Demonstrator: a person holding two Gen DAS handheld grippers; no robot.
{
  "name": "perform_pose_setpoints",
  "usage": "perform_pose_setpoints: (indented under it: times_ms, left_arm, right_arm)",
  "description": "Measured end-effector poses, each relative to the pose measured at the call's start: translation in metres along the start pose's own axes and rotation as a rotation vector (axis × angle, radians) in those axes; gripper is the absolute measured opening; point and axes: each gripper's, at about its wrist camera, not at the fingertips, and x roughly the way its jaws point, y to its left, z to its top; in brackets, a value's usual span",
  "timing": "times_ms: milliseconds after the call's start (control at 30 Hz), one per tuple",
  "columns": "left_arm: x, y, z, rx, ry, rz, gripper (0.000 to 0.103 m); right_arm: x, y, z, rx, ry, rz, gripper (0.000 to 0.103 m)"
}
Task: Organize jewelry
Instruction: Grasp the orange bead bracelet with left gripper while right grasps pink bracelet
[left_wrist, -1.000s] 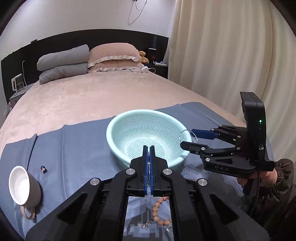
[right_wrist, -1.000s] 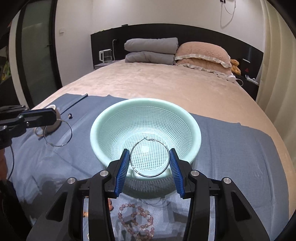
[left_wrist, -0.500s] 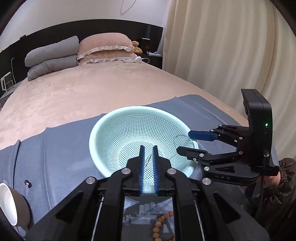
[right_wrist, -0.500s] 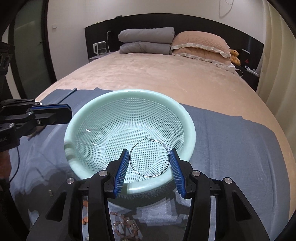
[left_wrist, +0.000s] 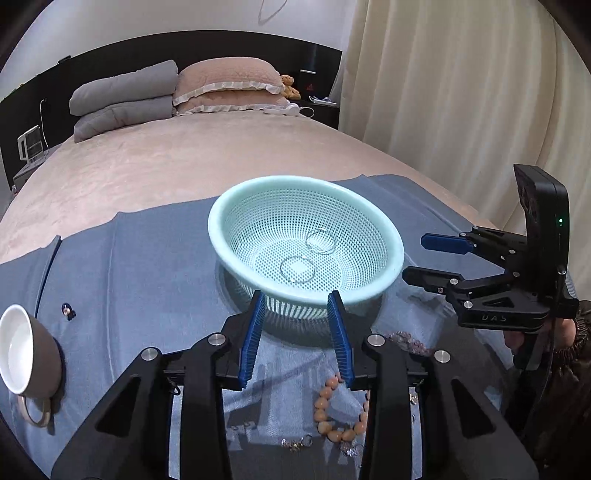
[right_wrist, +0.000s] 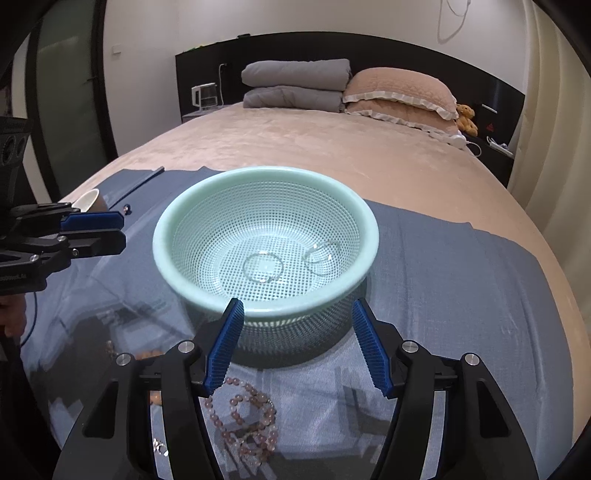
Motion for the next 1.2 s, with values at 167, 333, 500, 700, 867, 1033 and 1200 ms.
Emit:
perform_pose_setpoints:
  times_ms: [167,333,500,700,867,1033,1200]
  left_arm:
    - [0.001,-0.008,-0.025,0.006,0.037,-0.020,0.036]
    - [0.015,-0.020,-0.044,0.026,0.094,-0.047,0.036]
    - [0.035,-0.031,-0.058,0.052,0.148,-0.059,0.036]
    - [0.055,-0.031,-0.068,0.067,0.212,-0.048,0.040]
    - [0.062,-0.031,-0.073,0.104,0.201,-0.021,0.053]
    - [0.061,-0.029,-0.069,0.079,0.202,-0.027,0.053]
    - [0.065,-0.032,-0.075,0.088,0.234,-0.040,0.023]
  right_arm:
    - [0.002,0.013,-0.020,-0.033,0.043,0.016,0.057]
    - [0.012,0.021,-0.041,-0.044,0.099,0.013,0.057]
    - [0.023,0.021,-0.054,-0.018,0.139,0.015,0.057]
    - [0.036,0.023,-0.067,0.007,0.170,0.020,0.057]
    - [0.035,0.024,-0.074,0.023,0.140,0.016,0.057]
    - [0.033,0.024,-0.076,0.020,0.138,0.049,0.046]
    - [0.031,0.033,-0.075,0.008,0.137,0.093,0.013]
